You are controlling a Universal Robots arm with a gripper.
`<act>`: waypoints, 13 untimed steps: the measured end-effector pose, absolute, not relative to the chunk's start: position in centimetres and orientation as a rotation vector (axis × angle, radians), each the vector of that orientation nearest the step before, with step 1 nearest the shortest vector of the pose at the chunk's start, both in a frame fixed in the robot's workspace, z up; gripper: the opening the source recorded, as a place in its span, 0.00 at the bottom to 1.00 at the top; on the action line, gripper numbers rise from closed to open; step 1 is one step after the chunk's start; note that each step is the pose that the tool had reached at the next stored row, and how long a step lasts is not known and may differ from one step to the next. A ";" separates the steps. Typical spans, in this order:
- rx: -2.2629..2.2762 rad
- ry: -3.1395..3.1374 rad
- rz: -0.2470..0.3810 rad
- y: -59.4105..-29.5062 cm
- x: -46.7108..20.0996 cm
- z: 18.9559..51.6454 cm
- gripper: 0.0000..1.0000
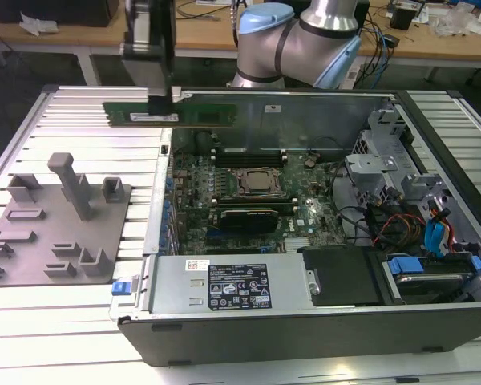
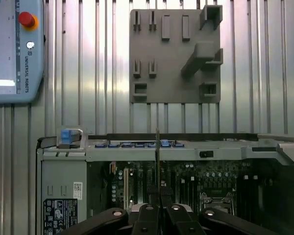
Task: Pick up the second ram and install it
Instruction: 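Pick up the second ram and move it above second insertion slot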
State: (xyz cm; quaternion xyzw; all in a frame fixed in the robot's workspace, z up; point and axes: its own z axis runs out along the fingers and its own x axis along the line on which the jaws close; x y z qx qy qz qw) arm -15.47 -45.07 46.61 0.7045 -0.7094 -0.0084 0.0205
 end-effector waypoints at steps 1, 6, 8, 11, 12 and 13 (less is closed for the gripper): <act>2.184 -2.200 -0.027 -45.1 -14.7 46.6 0.09; 2.180 -2.195 -0.036 -45.1 -9.5 46.0 0.09; 2.177 -2.192 -0.042 -45.0 -8.2 45.5 0.09; 2.172 -2.187 -0.053 -44.8 -6.1 44.4 0.09; 2.171 -2.186 -0.055 -44.7 -5.6 44.2 0.09; 2.170 -2.185 -0.057 -44.6 -5.2 43.8 0.09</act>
